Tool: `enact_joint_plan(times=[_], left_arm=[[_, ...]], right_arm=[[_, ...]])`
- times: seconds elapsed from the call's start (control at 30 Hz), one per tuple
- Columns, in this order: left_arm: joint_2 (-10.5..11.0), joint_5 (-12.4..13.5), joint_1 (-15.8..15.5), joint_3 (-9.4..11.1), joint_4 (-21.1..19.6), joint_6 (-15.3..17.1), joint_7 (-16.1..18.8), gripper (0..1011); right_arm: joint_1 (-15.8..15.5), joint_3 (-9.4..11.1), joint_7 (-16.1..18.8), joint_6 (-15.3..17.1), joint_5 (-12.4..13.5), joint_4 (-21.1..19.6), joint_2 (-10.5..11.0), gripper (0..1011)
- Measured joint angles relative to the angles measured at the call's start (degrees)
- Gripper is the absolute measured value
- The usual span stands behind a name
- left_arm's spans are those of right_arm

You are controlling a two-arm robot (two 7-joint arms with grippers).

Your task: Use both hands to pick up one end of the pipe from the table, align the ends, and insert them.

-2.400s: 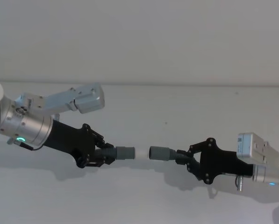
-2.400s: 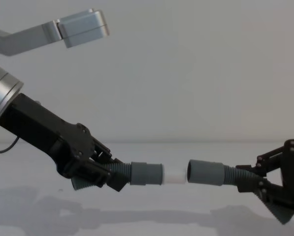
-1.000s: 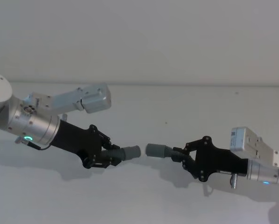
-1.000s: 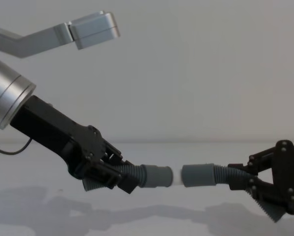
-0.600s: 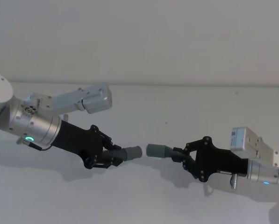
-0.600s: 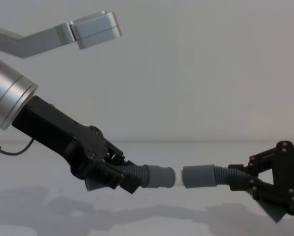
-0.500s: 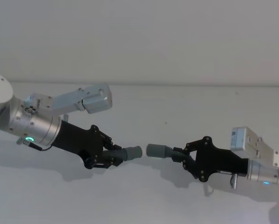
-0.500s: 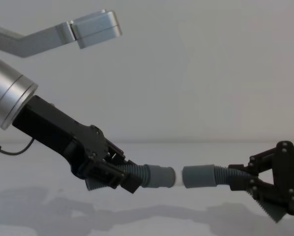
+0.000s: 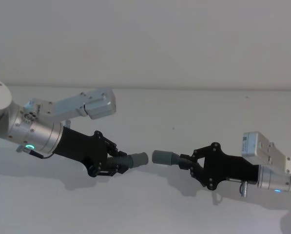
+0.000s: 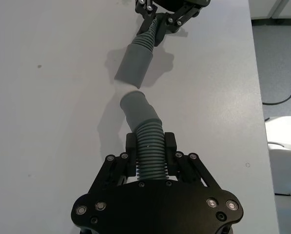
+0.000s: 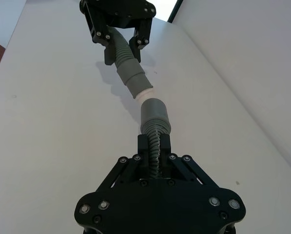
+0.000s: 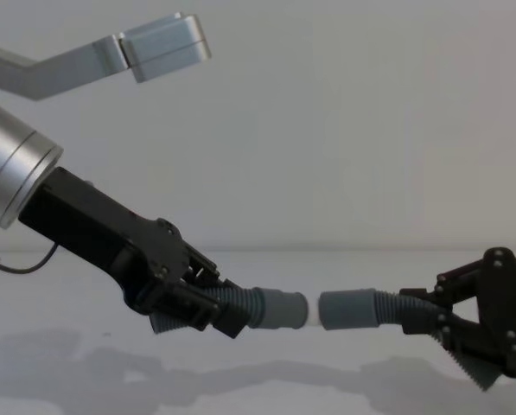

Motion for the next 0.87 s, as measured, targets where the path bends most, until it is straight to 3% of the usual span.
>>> enact_joint_plan(times=[0.87], left_arm=[[0.21, -0.58, 0.11, 0.19, -0.23, -0.42, 0.31, 315]], right_arm=[[0.33, -0.23, 0.90, -0.23, 0.91, 0.53, -0.20, 113]])
